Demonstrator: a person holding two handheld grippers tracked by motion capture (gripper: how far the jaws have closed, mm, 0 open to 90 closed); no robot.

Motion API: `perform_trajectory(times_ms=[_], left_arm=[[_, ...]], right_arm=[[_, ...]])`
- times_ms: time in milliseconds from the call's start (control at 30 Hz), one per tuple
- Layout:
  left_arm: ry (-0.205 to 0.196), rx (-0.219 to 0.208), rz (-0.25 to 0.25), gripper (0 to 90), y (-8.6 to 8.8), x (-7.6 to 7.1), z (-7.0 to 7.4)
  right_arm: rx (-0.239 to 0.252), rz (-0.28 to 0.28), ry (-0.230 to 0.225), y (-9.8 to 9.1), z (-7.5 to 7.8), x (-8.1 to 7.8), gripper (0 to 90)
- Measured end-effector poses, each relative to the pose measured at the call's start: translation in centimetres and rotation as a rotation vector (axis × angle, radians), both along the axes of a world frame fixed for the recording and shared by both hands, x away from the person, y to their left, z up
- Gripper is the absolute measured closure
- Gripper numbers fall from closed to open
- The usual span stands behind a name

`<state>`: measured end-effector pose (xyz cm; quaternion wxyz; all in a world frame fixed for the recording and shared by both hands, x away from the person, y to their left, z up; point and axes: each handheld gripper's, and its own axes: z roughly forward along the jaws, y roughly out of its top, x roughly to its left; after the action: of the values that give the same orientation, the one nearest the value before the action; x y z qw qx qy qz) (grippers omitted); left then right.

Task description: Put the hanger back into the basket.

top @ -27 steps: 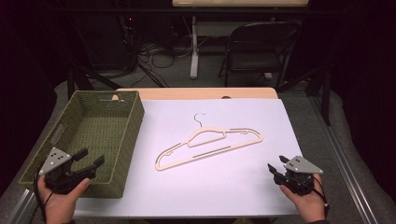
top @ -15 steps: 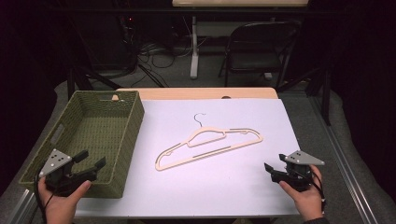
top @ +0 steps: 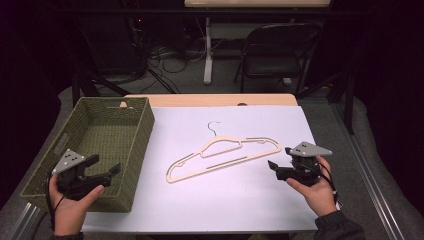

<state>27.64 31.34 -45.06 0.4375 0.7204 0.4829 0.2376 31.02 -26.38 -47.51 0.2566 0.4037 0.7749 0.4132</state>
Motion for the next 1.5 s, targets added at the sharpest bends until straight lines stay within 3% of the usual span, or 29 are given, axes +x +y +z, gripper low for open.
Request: perform_trajectory(times_ms=[100, 333, 500, 700, 733, 767, 933, 967, 1067, 1267, 1300, 1333, 1367, 1400, 1433, 1500], left_arm=[[0.005, -0.006, -0.011, 15.8, -0.4, 0.8, 0.5], [-0.009, -0.008, -0.017, 15.8, -1.1, 1.9, 1.7], [-0.001, -0.001, -0.032, 16.1, -1.2, 1.7, 1.7], [0.006, -0.006, -0.030, 16.1, -1.0, 1.3, 1.5], [0.005, -0.006, -0.033, 16.1, -1.0, 1.3, 1.5], [0.005, -0.003, -0.036, 16.2, -1.0, 1.2, 1.4], [0.007, -0.002, -0.033, 16.4, -0.9, 1.1, 1.3], [0.007, -0.002, -0.033, 16.4, -0.9, 1.1, 1.3], [0.008, 0.002, -0.034, 16.7, -0.9, 1.0, 1.3], [0.006, 0.005, -0.035, 16.7, -0.9, 1.0, 1.2], [0.006, 0.005, -0.035, 16.9, -0.9, 1.0, 1.2], [0.008, 0.004, -0.035, 17.0, -0.9, 1.0, 1.2], [0.009, 0.004, -0.035, 17.0, -0.9, 1.0, 1.1], [0.011, 0.006, -0.036, 17.0, -0.9, 1.1, 1.1], [0.013, 0.007, -0.036, 17.0, -0.9, 1.1, 1.1], [0.012, 0.005, -0.035, 17.0, -0.8, 1.1, 1.0]], right_arm=[[-0.048, 0.018, -0.015, 0.7, 0.7, 0.9, 23.9], [-0.134, 0.051, 0.012, 1.8, 1.0, 2.6, 24.2], [-0.176, 0.095, 0.015, 2.9, 1.1, 3.4, 25.3], [-0.251, 0.127, 0.047, 4.3, 2.0, 4.7, 25.2], [-0.268, 0.138, 0.074, 4.6, 2.2, 4.9, 25.2], [-0.265, 0.145, 0.064, 4.8, 2.2, 5.1, 25.2], [-0.301, 0.202, 0.113, 6.0, 3.1, 6.6, 27.8], [-0.290, 0.211, 0.097, 6.3, 3.0, 6.9, 28.2], [-0.324, 0.238, 0.149, 6.8, 3.4, 7.6, 29.8], [-0.362, 0.290, 0.168, 8.1, 3.0, 9.2, 31.1], [-0.395, 0.297, 0.195, 8.4, 3.2, 9.3, 31.1], [-0.344, 0.307, 0.143, 8.8, 2.7, 9.6, 31.4], [-0.345, 0.316, 0.151, 9.0, 2.7, 9.8, 32.7], [-0.401, 0.323, 0.216, 9.1, 3.3, 9.9, 33.1], [-0.370, 0.325, 0.197, 9.5, 2.9, 10.0, 33.2], [-0.361, 0.339, 0.170, 10.1, 2.4, 10.4, 34.4]])
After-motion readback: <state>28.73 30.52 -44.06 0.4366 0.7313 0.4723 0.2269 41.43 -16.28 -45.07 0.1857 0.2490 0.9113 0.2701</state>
